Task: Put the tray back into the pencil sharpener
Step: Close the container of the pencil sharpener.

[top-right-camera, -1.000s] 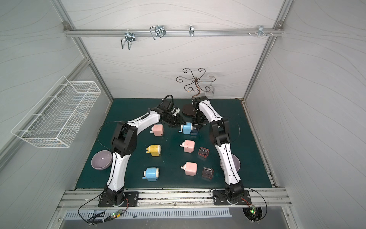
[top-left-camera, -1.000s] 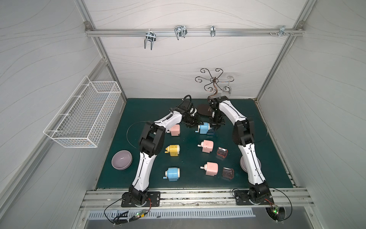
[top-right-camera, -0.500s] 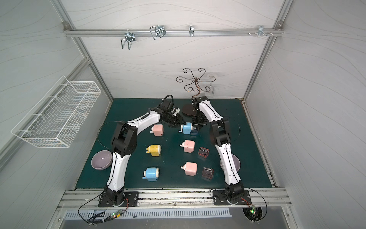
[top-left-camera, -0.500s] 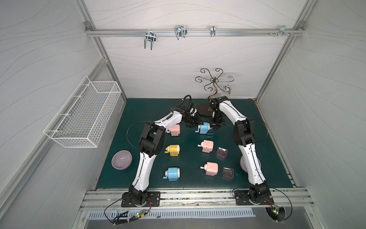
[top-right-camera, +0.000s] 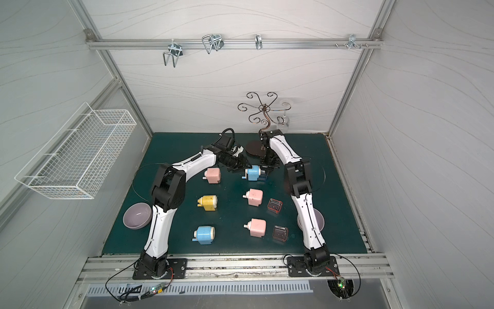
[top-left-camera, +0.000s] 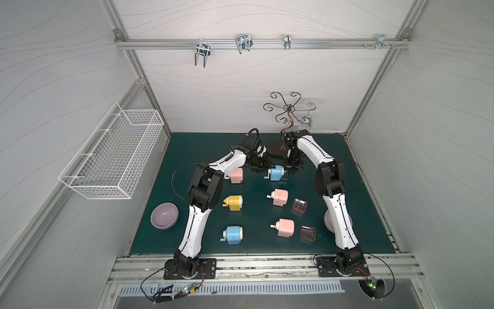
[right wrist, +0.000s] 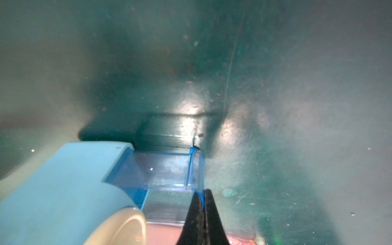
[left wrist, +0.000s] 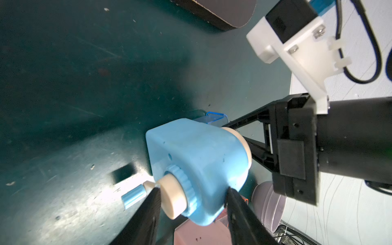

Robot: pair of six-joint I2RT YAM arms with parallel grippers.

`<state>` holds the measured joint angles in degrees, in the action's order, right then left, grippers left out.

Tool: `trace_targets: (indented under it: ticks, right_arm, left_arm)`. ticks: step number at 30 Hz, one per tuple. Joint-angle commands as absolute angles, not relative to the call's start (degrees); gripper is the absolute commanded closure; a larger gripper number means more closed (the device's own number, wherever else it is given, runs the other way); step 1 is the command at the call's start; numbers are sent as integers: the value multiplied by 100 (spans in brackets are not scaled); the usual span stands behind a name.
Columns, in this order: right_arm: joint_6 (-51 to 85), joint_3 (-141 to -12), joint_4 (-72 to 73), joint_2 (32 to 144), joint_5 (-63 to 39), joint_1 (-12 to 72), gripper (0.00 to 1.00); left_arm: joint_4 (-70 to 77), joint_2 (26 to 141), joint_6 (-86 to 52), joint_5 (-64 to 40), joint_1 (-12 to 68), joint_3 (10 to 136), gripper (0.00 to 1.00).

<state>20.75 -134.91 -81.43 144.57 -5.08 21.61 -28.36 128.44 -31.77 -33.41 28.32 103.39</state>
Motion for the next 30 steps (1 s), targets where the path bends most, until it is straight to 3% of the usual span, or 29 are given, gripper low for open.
trace_targets:
  ticks: [1, 30]
  right_arm:
    - [2146, -13421, -7935, 14265, -640, 2197, 100]
    - [1923, -13097, -7558, 13909, -1150, 2374, 100]
  left_arm:
    - [-2946, 13169, -3146, -3260, 2935, 10441, 48]
    - [-2961, 13216, -3129, -3247, 2962, 10433, 48]
